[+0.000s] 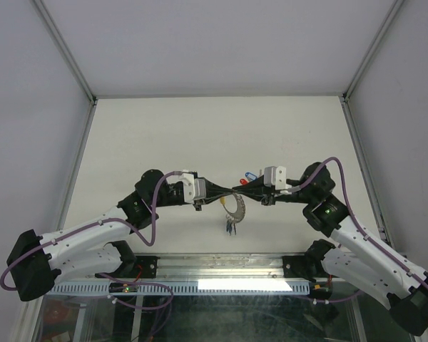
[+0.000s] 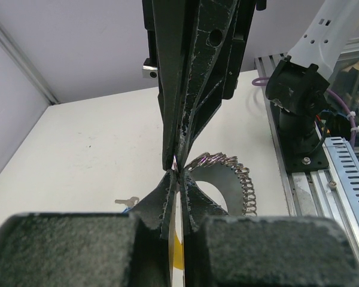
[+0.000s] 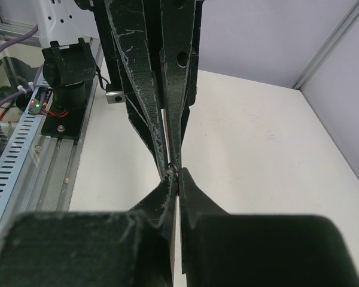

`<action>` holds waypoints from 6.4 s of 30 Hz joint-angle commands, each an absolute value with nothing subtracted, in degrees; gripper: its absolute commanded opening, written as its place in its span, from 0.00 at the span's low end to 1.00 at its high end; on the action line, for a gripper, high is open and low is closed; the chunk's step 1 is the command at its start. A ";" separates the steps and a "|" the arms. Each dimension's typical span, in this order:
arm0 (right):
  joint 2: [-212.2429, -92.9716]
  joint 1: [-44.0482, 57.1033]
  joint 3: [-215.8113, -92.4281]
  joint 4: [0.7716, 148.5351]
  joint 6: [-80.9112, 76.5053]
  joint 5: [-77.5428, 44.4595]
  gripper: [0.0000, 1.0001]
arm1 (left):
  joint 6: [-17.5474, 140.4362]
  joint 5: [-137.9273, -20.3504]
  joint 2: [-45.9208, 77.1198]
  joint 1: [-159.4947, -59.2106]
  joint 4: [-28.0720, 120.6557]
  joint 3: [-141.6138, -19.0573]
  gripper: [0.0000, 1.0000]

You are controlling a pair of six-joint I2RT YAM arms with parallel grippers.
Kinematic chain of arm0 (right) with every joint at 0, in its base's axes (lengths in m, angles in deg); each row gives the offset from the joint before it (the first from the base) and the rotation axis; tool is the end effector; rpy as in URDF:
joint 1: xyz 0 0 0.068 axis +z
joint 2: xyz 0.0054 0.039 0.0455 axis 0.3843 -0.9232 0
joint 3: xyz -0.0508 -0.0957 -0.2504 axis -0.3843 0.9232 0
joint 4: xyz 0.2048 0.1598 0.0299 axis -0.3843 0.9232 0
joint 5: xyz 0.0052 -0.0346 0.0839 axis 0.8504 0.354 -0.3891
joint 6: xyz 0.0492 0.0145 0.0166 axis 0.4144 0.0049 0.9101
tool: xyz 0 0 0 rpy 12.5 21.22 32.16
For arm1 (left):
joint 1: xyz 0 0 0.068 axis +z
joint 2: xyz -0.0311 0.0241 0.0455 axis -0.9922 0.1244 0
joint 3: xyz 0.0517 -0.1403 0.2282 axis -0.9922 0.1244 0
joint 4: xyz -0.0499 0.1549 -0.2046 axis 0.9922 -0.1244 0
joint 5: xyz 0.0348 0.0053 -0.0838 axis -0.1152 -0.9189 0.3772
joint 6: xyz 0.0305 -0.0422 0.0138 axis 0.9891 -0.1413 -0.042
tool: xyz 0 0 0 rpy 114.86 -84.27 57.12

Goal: Put the keys on the keyring

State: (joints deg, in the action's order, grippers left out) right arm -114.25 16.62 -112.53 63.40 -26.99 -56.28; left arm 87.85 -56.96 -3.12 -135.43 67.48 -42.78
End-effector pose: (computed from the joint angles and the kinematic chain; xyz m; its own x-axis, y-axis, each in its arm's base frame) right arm 0.1193 0.1311 0.3184 0.3334 0.0024 -0.9428 -0.9409 0.0634 -0.3326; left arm 0.1250 -0.1930 0.2999 0.2665 0.0149 -0.9637 0.9561 0.1219 0.2663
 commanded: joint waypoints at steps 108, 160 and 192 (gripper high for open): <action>-125.44 21.69 -141.41 122.08 -47.27 -37.76 0.00 | 84.18 -60.05 -1.34 -136.81 73.74 -39.79 0.29; -131.20 28.02 -148.22 124.33 -43.48 -32.00 0.00 | 90.41 -61.17 5.92 -141.04 70.41 -45.40 0.19; -107.61 28.29 -117.66 83.43 -39.52 -42.08 0.36 | 78.94 -64.77 -6.36 -141.06 109.62 -20.29 0.00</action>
State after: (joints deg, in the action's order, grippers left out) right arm -108.65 27.97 -119.87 97.67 -42.40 -36.71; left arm 83.57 -64.50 -5.48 -140.65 91.89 -22.54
